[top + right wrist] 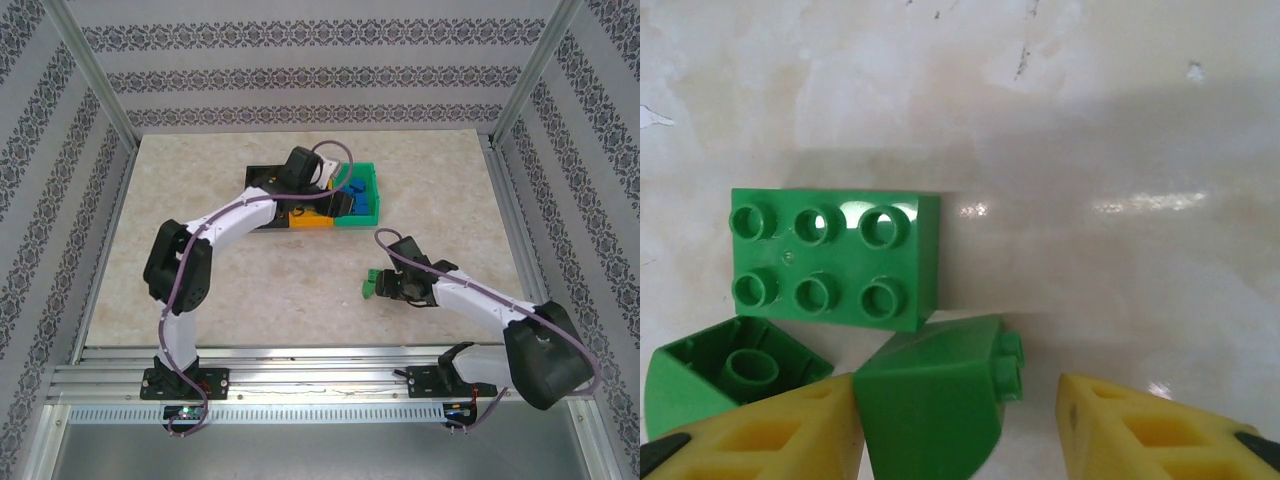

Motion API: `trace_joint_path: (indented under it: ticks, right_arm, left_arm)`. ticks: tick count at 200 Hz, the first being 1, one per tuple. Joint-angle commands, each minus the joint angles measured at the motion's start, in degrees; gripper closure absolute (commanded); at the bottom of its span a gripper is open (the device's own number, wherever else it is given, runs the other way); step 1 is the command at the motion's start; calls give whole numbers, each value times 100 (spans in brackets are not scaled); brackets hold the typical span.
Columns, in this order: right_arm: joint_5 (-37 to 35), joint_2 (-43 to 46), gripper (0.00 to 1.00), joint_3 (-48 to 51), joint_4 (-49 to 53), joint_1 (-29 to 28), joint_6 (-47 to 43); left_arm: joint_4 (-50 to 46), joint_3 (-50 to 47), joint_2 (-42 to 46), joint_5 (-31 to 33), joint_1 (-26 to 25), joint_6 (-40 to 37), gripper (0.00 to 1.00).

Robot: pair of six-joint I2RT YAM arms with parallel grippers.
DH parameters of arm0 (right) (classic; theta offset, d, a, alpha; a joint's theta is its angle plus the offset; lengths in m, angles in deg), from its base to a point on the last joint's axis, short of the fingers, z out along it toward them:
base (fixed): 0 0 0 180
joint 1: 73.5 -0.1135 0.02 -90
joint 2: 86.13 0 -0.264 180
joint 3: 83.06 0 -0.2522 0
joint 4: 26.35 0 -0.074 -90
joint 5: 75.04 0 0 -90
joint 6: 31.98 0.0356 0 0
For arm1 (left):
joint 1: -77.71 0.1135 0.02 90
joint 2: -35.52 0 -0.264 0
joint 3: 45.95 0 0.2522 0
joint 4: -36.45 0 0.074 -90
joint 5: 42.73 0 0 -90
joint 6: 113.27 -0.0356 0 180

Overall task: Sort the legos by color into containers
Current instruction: Pick up the lego from the bottom-right of the table, then place the lego in the container.

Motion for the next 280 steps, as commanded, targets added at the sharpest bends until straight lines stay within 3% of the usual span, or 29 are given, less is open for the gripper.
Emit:
trace_joint_path:
  ticks: [1, 40, 66, 103, 128, 209, 231, 253, 280]
  right_arm:
    - [135, -250, 52, -230, -188, -77, -35]
    - [261, -402, 68, -416, -253, -109, -179]
    - [264, -436, 70, -761, -147, -108, -351]
    - [370, -699, 70, -1593, -174, -106, -572]
    - [454, -1266, 69, -2444, -256, -108, -779]
    - [1292, -4186, 67, -6014, -253, -12, -997]
    - [1277, -4790, 60, -6919, 133, 33, -1096]
    - [1187, -4957, 55, -7283, 342, 50, -1161]
    - [1215, -4651, 54, -6964, 179, 68, -1152]
  left_arm:
    - [976, -806, 463, 138, -49, -73, 31]
    - [1044, -1589, 827, 331, -40, 14, 31]
    - [1538, -2244, 964, 49, -44, 439, 31]
    - [1993, -3188, 1349, 116, -40, 768, 32]
    - [1690, -3524, 1712, 289, -31, 711, 31]
    - [1317, -4277, 2694, 586, 37, 731, 30]
    - [1185, -4324, 2850, 636, 42, 726, 30]
    - [1149, -4358, 2960, 614, 47, 731, 30]
    - [1178, -4358, 2975, 546, 45, 720, 30]
